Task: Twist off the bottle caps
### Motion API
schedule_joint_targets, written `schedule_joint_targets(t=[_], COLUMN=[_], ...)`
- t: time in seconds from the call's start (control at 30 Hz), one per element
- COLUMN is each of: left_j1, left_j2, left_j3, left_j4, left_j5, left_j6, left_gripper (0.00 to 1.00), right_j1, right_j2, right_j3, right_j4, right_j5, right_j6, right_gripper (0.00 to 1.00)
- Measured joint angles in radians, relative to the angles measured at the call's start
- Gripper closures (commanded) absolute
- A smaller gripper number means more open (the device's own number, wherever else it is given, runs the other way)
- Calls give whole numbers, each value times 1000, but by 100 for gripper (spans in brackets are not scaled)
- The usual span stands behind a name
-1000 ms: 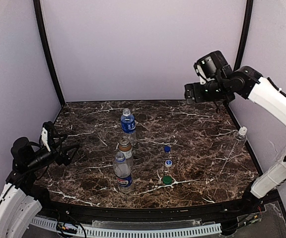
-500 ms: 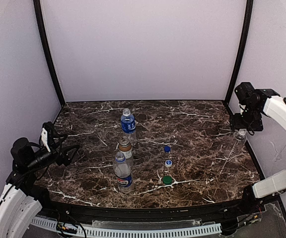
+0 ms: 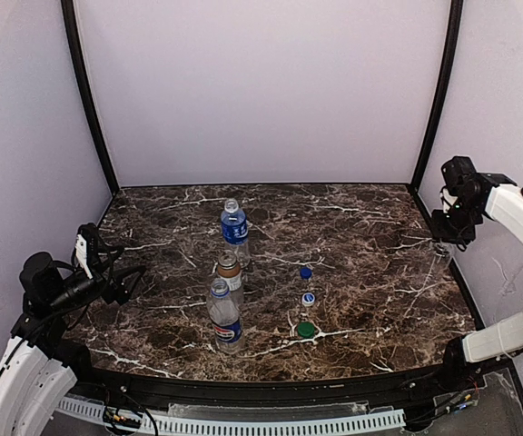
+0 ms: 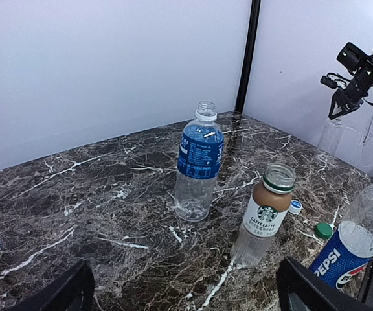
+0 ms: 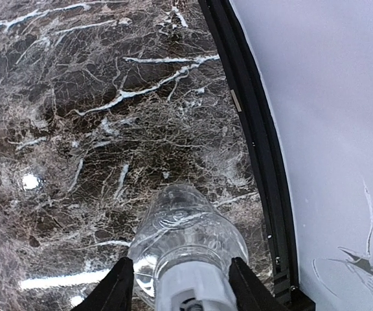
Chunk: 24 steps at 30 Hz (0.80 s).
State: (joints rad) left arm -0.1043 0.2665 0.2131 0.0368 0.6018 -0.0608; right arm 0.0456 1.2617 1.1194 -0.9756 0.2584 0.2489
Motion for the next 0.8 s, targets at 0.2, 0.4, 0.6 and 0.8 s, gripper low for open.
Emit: schedule_joint_targets(t=[0.2,0.4,0.6,0.8], left_j1=[0,0,0,1], left_j2=[0,0,0,-6], left_j3=[0,0,0,2], left_j4=[0,0,0,-1], left_j5=[4,7,8,14], left_j6=[0,0,1,16], left_gripper=[1,1,3,6], right_j1=[0,0,9,167], right_j2=[-11,-14,-19,-51], right_j3=[-10,-10,40,260], right_j4=[12,11,-7,-18], right_j5=[-21,-28,-56,-58], right_j6=[-5,-8,-12,11], right_gripper=[88,100,100,100])
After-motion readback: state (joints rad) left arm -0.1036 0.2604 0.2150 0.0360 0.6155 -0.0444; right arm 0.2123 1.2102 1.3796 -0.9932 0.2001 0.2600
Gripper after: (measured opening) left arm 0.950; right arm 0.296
